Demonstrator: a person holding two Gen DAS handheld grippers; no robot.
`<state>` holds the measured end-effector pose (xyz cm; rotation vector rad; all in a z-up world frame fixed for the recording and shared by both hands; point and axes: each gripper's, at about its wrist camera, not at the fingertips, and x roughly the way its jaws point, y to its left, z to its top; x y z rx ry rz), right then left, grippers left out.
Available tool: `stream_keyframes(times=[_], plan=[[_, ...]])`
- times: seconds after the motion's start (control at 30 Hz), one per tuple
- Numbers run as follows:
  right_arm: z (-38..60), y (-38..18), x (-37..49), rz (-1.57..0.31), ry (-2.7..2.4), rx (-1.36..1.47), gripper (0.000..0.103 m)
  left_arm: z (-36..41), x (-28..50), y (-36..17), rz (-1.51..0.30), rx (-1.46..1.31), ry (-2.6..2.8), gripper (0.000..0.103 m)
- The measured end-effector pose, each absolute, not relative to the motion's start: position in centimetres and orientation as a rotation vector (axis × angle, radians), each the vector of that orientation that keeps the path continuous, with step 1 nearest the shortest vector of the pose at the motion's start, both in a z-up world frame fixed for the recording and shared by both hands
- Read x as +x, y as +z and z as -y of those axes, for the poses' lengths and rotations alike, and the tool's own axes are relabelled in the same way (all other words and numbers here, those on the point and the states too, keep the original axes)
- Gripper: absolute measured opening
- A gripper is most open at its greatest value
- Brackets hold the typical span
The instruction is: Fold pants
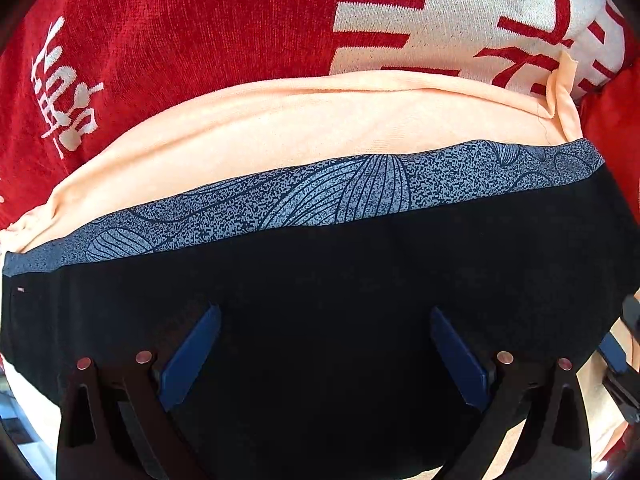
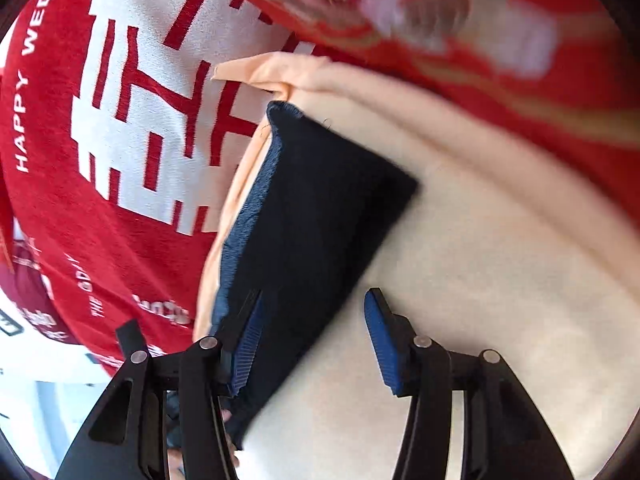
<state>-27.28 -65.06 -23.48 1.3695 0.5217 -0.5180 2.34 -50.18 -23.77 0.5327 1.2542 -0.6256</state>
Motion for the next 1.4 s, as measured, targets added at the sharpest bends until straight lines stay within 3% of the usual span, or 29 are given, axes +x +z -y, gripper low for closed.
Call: stream_keyframes(times=[0.23,0.27,0.3,0.33,0.37,0.4,0.43,0.57,0.67,0.8,1.17,1.4], plan=[[66.7,-23.6,-24.6,-0.463,-0.553,1.399,0.056,49.0,1.8,-23.6,-1.248,0.518,-0.638,0.103],[67.0,-23.5,-24.0,-0.484,-0.557,1.408,0.05,48.9,1.8,-23.5,-1.252,0.521,-0.639,0.103],[67.1,-23.3,-23.8,-0.522,-0.571,1.39,0.023,48.9,2.0,-23.4,-1.262,0.529,-0.635,0.103],[67.1,-22.8,-23.4,-0.55,-0.579,1.356,0.013,49.0,2.1,-23.2,-1.278,0.542,-0.625,0.103],[67.1,-22.4,-23.2,-0.564,-0.575,1.333,0.014,48.9,2.2,-22.7,-1.294,0.545,-0.62,0.095],[67.0,-21.8,-23.0,-0.575,-0.567,1.307,0.014,48.9,2.2,-22.2,-1.3,0.533,-0.635,0.08],[66.8,-21.1,-22.8,-0.582,-0.55,1.281,0.014,48.6,2.0,-21.4,-1.308,0.509,-0.672,0.076],[66.1,-19.5,-22.5,-0.574,-0.509,1.242,0.014,47.6,0.6,-19.7,-1.274,0.509,-0.757,0.076],[65.7,-18.9,-22.1,-0.57,-0.5,1.218,0.014,47.2,0.1,-22.5,-1.355,0.477,-0.757,0.077],[65.0,-17.7,-20.8,-0.58,-0.489,1.155,0.014,47.0,-1.9,-22.3,-1.213,0.495,-0.754,0.079],[57.9,-11.2,-13.3,-0.729,-0.432,0.725,0.014,44.7,-1.2,-21.3,-1.223,0.471,-0.883,0.079],[50.1,-10.7,-6.5,-0.863,-0.444,0.46,0.016,33.5,6.1,-17.2,-1.255,0.345,-0.786,0.079]])
